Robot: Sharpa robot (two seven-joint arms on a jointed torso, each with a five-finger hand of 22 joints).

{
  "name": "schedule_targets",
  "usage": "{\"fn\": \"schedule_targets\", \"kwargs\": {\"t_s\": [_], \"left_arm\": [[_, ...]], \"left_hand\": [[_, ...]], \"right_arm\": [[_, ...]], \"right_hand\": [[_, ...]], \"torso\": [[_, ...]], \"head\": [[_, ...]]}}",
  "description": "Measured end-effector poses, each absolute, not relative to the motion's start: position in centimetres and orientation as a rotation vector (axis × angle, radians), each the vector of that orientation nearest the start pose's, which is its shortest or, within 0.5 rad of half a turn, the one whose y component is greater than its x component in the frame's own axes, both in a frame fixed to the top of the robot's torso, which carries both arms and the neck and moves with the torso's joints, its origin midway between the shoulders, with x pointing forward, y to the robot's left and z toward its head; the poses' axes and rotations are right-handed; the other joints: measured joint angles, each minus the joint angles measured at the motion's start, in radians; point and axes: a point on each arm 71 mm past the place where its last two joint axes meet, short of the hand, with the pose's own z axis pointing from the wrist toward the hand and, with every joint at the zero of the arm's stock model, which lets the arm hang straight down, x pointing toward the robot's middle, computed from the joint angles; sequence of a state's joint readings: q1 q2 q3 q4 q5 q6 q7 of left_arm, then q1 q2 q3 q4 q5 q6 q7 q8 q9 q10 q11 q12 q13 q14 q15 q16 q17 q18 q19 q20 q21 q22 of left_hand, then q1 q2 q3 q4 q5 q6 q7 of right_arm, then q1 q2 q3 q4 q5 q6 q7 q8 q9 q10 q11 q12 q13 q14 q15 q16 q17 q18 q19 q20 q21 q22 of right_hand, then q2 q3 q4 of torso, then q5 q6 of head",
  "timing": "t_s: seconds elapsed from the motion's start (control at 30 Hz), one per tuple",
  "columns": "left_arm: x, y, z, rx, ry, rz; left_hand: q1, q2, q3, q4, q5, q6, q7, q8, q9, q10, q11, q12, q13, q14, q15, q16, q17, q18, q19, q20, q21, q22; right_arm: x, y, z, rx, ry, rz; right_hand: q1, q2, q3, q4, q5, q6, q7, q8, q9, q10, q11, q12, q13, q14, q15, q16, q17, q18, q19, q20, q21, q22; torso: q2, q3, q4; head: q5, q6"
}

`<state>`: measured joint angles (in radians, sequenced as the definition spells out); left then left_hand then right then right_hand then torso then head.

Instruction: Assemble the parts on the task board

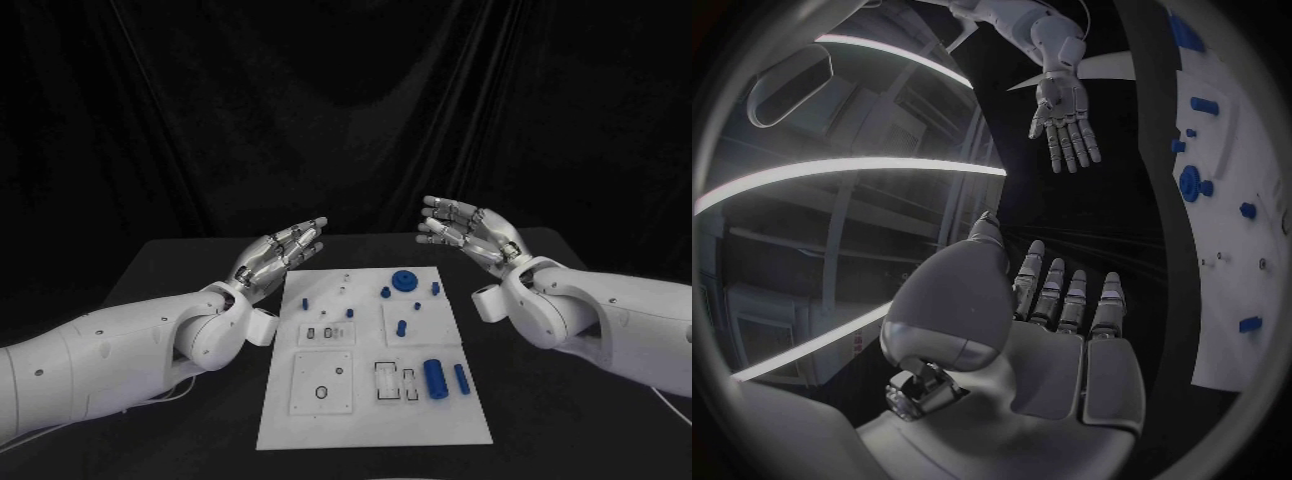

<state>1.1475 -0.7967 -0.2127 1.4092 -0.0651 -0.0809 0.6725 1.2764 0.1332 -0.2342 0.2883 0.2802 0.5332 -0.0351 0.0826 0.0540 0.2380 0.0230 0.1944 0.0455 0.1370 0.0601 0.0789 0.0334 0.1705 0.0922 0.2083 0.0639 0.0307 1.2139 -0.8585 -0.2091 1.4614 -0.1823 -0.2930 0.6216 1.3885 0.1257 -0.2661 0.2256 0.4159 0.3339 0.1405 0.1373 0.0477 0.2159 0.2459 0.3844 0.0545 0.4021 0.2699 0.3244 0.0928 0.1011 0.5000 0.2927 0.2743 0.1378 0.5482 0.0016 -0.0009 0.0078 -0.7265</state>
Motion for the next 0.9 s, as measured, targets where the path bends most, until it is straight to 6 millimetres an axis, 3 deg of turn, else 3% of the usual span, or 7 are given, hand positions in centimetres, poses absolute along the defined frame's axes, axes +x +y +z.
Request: {"fn": "schedule_targets", "kwargs": {"t_s": [0.1,0.23,0.37,0.53,0.7,0.83,0.9], "left_arm": [[46.4,21.6,-25.0,-0.861,1.498,-1.720],[46.1,22.4,-24.9,-0.785,1.524,-1.696],[45.6,23.2,-24.7,-0.745,1.538,-1.680],[44.8,24.0,-24.4,-0.722,1.546,-1.674],[44.3,24.3,-23.7,-0.701,1.545,-1.675],[44.9,24.1,-22.4,-0.664,1.526,-1.681],[45.1,24.0,-21.7,-0.649,1.516,-1.686]], "left_hand": [[0.032,0.004,-0.003,0.003,0.029,0.049,0.027,0.006,0.004,0.031,0.002,0.034,0.003,0.041,-0.001,0.018,0.004,0.000,0.016,0.006,0.008,0.002],[0.052,0.014,-0.003,0.003,0.055,0.051,0.033,0.006,0.004,0.026,-0.006,0.037,0.003,0.048,-0.005,0.019,0.005,0.000,0.019,0.004,0.012,0.002],[0.056,0.018,-0.003,0.003,0.066,0.045,0.039,0.006,0.004,0.022,-0.009,0.037,0.003,0.048,-0.005,0.019,0.005,0.000,0.020,0.002,0.012,0.002],[0.064,0.026,-0.003,0.003,0.081,0.038,0.046,-0.001,0.003,0.015,-0.009,0.037,0.003,0.048,-0.005,0.018,0.004,0.000,0.020,0.002,0.012,0.001],[0.080,0.024,-0.003,0.003,0.103,0.026,0.059,-0.008,0.001,-0.007,-0.002,0.029,-0.001,0.026,0.003,0.002,-0.001,0.000,0.020,0.002,0.012,-0.001],[0.091,0.026,-0.003,0.003,0.121,0.026,0.059,-0.012,0.001,-0.020,-0.007,0.020,-0.003,0.016,0.008,-0.001,-0.002,0.000,0.019,0.003,0.012,-0.001],[0.099,0.032,-0.003,0.003,0.128,0.021,0.064,-0.013,0.001,-0.036,-0.011,0.009,-0.004,-0.006,0.015,-0.016,-0.007,0.000,0.016,0.006,0.012,-0.001]], "right_arm": [[48.1,-23.5,-20.3,0.631,1.449,1.475],[48.8,-23.3,-17.8,0.375,1.485,1.406],[49.4,-22.5,-15.1,0.082,1.520,1.300],[49.8,-20.7,-12.9,-0.251,1.570,1.136],[49.4,-19.5,-12.4,-0.515,1.629,0.954],[48.8,-19.4,-12.3,-0.673,1.631,0.816],[48.6,-19.3,-12.2,-0.741,1.618,0.752]], "right_hand": [[0.079,-0.010,0.015,-0.060,0.037,0.095,0.011,0.024,0.005,0.172,0.016,0.107,0.009,0.213,-0.036,0.067,0.010,0.014,0.169,-0.009,0.047,0.008],[0.164,-0.012,0.038,-0.125,0.043,0.320,0.029,0.092,0.033,0.375,-0.024,0.122,0.011,0.473,-0.108,0.102,0.027,0.071,0.375,-0.037,0.101,0.019],[0.204,-0.023,0.068,-0.143,-0.084,0.397,0.011,0.074,0.028,0.485,-0.062,0.009,0.009,0.633,-0.156,0.019,0.011,0.071,0.502,-0.081,0.084,-0.005],[0.205,-0.046,0.104,-0.126,-0.178,0.432,-0.019,0.043,0.025,0.534,-0.092,-0.087,0.009,0.737,-0.188,-0.051,0.003,0.071,0.591,-0.111,0.052,-0.031],[0.219,-0.068,0.152,-0.122,-0.185,0.463,-0.027,0.019,0.025,0.584,-0.108,-0.148,0.010,0.780,-0.199,-0.127,-0.004,0.071,0.634,-0.124,0.000,-0.061],[0.215,-0.081,0.187,-0.118,-0.215,0.472,-0.024,0.004,0.024,0.614,-0.139,-0.166,0.011,0.877,-0.229,-0.123,0.010,0.071,0.719,-0.155,0.015,-0.055],[0.206,-0.089,0.199,-0.114,-0.215,0.471,-0.044,-0.006,0.022,0.628,-0.153,-0.176,0.011,0.950,-0.253,-0.102,0.027,0.071,0.781,-0.180,0.041,-0.043]], "torso": [[0.001,-0.0001,0.0000],[0.002,-0.0001,0.0004],[0.006,-0.0001,0.0012],[0.022,-0.0001,0.0050],[0.042,-0.0003,0.0107],[0.062,-0.0033,0.0169],[0.077,-0.0074,0.0227]], "head": [[-0.005,-0.019],[-0.009,-0.049],[-0.010,-0.067],[-0.017,-0.077],[-0.024,-0.079],[-0.032,-0.069],[-0.037,-0.062]]}}
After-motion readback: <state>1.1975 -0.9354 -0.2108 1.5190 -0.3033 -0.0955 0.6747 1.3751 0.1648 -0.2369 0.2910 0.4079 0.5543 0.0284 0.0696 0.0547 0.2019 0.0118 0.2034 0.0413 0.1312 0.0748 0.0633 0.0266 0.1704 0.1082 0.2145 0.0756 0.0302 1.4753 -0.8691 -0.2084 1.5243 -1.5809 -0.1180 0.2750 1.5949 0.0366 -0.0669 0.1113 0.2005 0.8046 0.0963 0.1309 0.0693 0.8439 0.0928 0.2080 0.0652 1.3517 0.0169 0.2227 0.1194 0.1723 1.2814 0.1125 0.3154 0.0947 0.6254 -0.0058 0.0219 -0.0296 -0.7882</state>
